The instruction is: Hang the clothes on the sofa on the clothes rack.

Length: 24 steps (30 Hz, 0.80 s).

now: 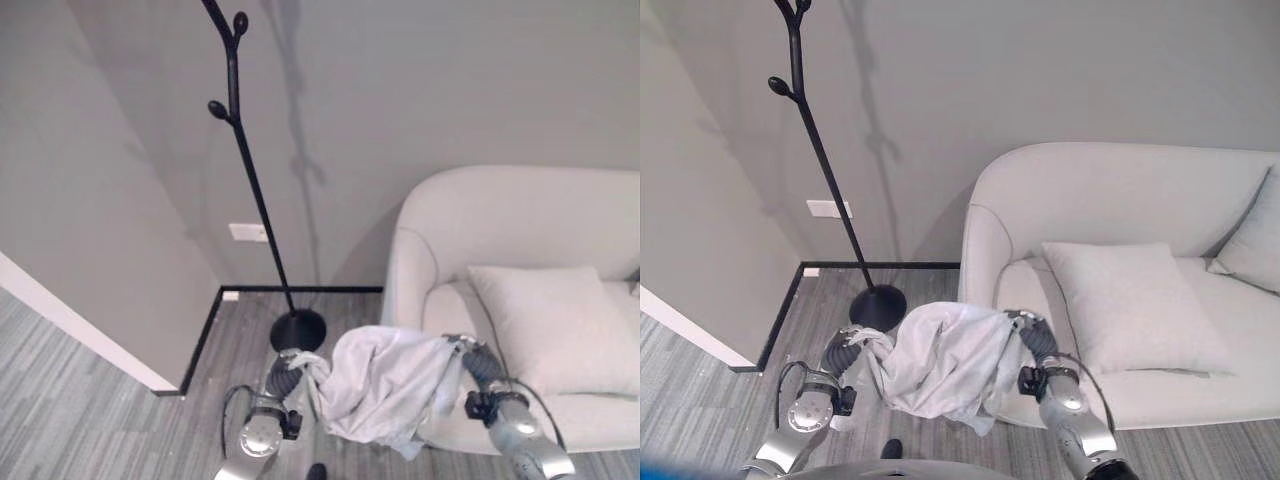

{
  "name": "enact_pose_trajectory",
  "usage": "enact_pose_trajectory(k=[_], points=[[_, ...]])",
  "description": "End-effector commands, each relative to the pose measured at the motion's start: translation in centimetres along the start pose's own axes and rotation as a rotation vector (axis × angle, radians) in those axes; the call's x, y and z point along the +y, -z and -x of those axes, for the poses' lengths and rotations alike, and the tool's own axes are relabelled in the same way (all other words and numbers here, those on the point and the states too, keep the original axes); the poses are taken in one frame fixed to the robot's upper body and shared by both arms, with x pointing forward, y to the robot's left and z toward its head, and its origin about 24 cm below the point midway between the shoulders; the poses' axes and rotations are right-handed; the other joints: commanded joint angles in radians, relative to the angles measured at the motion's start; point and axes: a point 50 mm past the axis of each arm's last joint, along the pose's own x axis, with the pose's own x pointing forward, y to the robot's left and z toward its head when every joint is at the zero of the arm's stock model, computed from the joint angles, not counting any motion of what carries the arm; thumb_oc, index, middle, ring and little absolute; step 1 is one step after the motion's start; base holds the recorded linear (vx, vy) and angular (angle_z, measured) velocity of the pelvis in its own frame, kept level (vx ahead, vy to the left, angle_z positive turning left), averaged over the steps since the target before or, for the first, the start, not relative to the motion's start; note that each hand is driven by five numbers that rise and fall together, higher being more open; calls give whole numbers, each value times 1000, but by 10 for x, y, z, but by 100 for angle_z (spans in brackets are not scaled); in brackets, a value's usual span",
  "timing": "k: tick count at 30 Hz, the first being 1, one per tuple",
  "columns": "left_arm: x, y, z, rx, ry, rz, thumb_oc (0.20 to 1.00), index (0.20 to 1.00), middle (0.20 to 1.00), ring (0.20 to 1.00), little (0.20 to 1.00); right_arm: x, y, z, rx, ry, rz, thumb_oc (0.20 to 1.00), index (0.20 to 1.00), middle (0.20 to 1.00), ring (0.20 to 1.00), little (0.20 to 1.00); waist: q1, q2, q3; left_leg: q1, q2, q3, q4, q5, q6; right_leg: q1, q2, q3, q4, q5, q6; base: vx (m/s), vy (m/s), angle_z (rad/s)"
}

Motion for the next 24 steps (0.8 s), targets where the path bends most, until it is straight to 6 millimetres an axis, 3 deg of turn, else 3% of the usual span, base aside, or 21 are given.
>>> enact_pose_trajectory(k=[1,4,6,7,9,14,16,19,20,21,22,23,24], points=[[35,-46,-20,-263,-168,-80,200,200,200,200,200,-3,-52,-8,-286,28,66,200,200,200,200,200,19,-31,-5,59,-70,-82,5,-77,20,-79,56,-39,34,40,-8,72,-9,4],[64,-64,-23,-367,-306,-155,200,200,200,200,200,-10,-80,-10,-419,58,126,200,200,200,200,200,24,-30,-6,66,-60,-77,5,-83,19,-75,56,-38,42,28,-11,57,17,3],[89,-93,-27,-509,-431,-245,200,200,200,200,200,-11,-104,-13,-534,79,166,200,200,200,200,200,39,-31,38,-4,-77,-60,122,-98,5,-81,41,-51,70,15,-17,-68,49,3],[89,-94,-27,-512,-434,-246,200,200,200,200,200,-11,-105,-13,-537,79,165,200,200,200,200,200,36,-32,40,-16,-80,-62,141,-107,5,-84,39,-53,72,14,-16,-60,81,11],[102,-115,-28,-605,-516,-276,200,200,200,200,200,-11,-120,-16,-604,100,199,200,200,200,200,200,44,-24,52,-52,-65,-50,173,-101,-6,-82,25,-65,83,5,-10,10,157,13],[141,-141,-21,-714,-715,-343,200,200,200,200,200,2,-161,-21,-767,65,179,200,200,200,200,200,64,6,28,-112,65,-66,13,-7,-42,-73,-16,-30,99,-30,20,82,295,14],[153,-155,-18,-780,-795,-378,200,200,200,200,200,7,-170,-22,-809,84,164,200,200,200,200,200,80,2,25,-191,108,-86,5,-15,-69,-46,-55,3,96,-58,33,122,447,-7],[158,-165,-11,-847,-836,-423,200,200,200,200,200,7,-171,-18,-825,84,162,200,200,200,200,200,86,15,9,-180,140,-112,5,-3,-93,-21,-91,34,92,-76,53,179,542,-35],[157,-170,-7,-879,-835,-422,200,200,200,200,200,7,-168,-16,-816,78,173,363,363,363,363,363,81,26,-2,-159,148,-111,5,13,-97,-11,-113,42,86,-71,65,89,715,-51],[151,-180,-2,-947,-798,-430,200,200,200,200,200,5,-156,-11,-773,62,216,950,950,950,950,950,64,42,-22,-135,152,-89,13,18,-100,-6,-183,55,83,-41,100,125,709,-45],[150,-180,-2,-946,-796,-430,200,200,200,200,200,4,-156,-10,-771,62,217,1000,1000,1000,1000,1000,65,38,-25,-129,150,-83,11,8,-99,0,-187,52,79,-47,99,80,953,-21],[147,-199,1,-1047,-789,-448,200,200,200,200,200,0,-138,-6,-711,66,252,1000,1000,1000,1000,1000,53,26,-28,-132,101,-49,112,-28,-90,5,-278,43,84,35,132,28,631,-17],[146,-208,5,-1099,-781,-447,200,200,200,200,200,1,-129,-7,-671,72,288,1000,1000,1000,1000,1000,52,15,-27,-141,64,-35,147,-58,-74,-14,-315,40,94,109,133,-36,782,0]])
